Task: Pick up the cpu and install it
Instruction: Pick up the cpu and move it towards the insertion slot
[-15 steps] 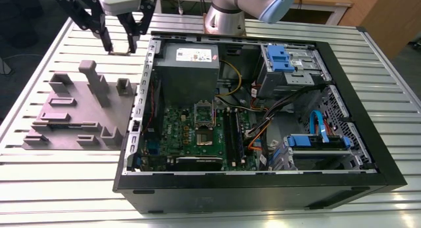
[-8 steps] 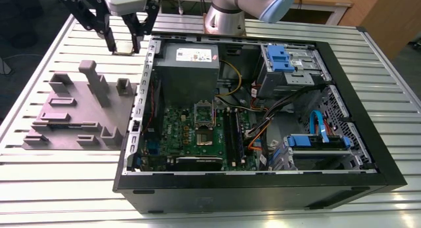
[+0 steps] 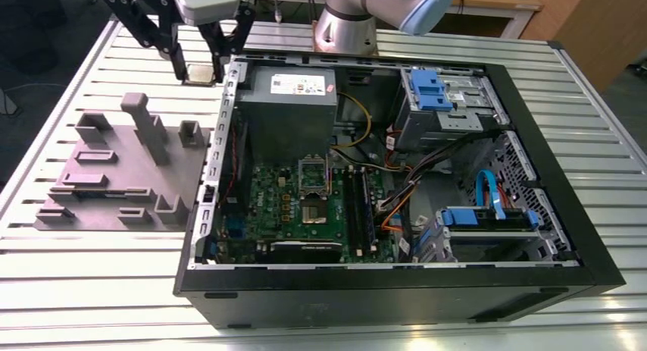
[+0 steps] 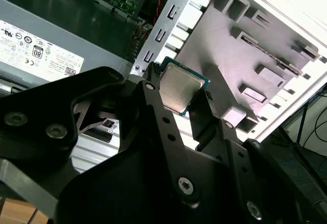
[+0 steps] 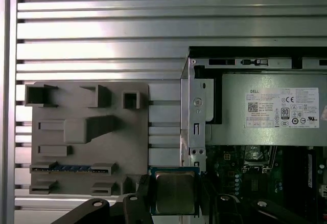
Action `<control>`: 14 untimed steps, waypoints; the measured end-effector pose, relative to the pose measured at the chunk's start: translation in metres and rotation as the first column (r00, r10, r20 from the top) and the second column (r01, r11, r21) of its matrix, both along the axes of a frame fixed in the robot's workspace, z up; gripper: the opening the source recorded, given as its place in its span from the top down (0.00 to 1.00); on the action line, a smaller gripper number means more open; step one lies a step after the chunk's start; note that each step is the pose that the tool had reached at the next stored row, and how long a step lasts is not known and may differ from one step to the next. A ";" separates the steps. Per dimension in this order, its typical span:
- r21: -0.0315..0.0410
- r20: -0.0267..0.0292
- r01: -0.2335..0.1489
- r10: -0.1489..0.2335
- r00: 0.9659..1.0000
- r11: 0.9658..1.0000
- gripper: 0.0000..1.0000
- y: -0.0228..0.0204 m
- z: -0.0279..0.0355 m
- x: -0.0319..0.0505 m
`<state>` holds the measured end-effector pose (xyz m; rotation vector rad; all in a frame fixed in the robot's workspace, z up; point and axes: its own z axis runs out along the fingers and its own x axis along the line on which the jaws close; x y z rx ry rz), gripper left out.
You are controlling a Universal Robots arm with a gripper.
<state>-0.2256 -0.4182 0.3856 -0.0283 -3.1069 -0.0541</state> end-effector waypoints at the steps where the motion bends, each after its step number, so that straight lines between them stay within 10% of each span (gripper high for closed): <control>1: 0.000 0.000 0.000 0.000 1.000 1.000 0.53 -0.0008 -0.0001 0.0003; 14: 0.000 0.000 0.000 0.000 1.000 1.000 0.53 -0.0089 -0.0011 0.0163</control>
